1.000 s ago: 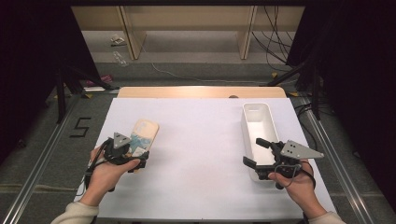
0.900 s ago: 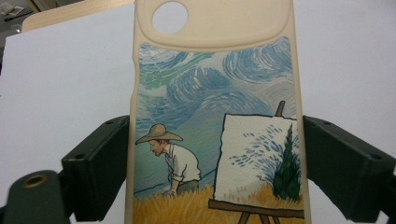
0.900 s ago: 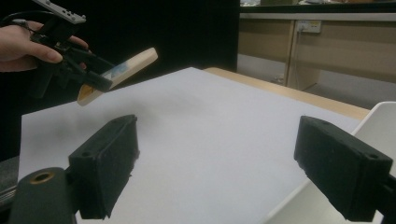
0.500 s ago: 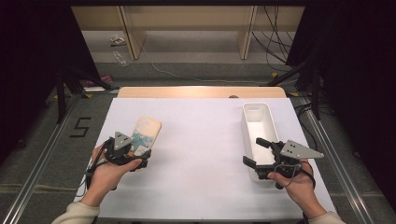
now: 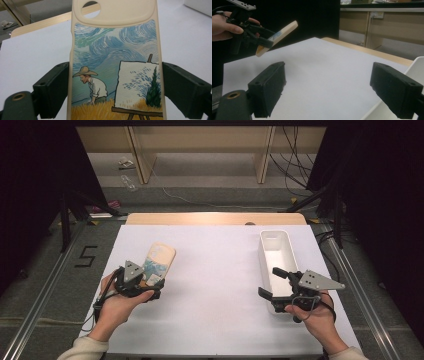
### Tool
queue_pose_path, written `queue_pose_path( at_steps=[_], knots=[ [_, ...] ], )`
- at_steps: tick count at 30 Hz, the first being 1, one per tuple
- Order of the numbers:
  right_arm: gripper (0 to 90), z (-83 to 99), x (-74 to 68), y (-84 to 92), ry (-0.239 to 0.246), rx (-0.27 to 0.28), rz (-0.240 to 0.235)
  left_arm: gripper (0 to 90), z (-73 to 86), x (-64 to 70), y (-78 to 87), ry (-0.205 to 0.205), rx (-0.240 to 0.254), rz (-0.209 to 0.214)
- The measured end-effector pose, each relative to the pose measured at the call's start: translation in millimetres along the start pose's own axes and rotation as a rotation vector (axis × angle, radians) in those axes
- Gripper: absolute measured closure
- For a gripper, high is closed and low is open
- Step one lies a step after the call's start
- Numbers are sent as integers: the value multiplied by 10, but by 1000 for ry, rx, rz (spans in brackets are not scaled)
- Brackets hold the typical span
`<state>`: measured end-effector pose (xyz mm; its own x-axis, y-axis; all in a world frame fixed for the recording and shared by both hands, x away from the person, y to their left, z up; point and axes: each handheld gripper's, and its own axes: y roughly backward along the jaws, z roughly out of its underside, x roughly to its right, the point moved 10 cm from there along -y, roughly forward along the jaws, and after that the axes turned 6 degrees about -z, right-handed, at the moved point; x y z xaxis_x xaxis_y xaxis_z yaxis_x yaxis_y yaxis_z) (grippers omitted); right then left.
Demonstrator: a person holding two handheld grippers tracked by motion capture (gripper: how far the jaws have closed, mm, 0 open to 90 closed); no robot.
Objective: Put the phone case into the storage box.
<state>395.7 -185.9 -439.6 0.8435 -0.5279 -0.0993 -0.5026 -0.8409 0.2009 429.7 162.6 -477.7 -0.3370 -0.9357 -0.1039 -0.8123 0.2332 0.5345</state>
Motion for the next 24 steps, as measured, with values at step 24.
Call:
queue_pose_path(
  at_steps=[24],
  knots=[
    [135,-48,-68,-132,1,-12,-2,117,-95,191,26,-30,42,30]
  ],
)
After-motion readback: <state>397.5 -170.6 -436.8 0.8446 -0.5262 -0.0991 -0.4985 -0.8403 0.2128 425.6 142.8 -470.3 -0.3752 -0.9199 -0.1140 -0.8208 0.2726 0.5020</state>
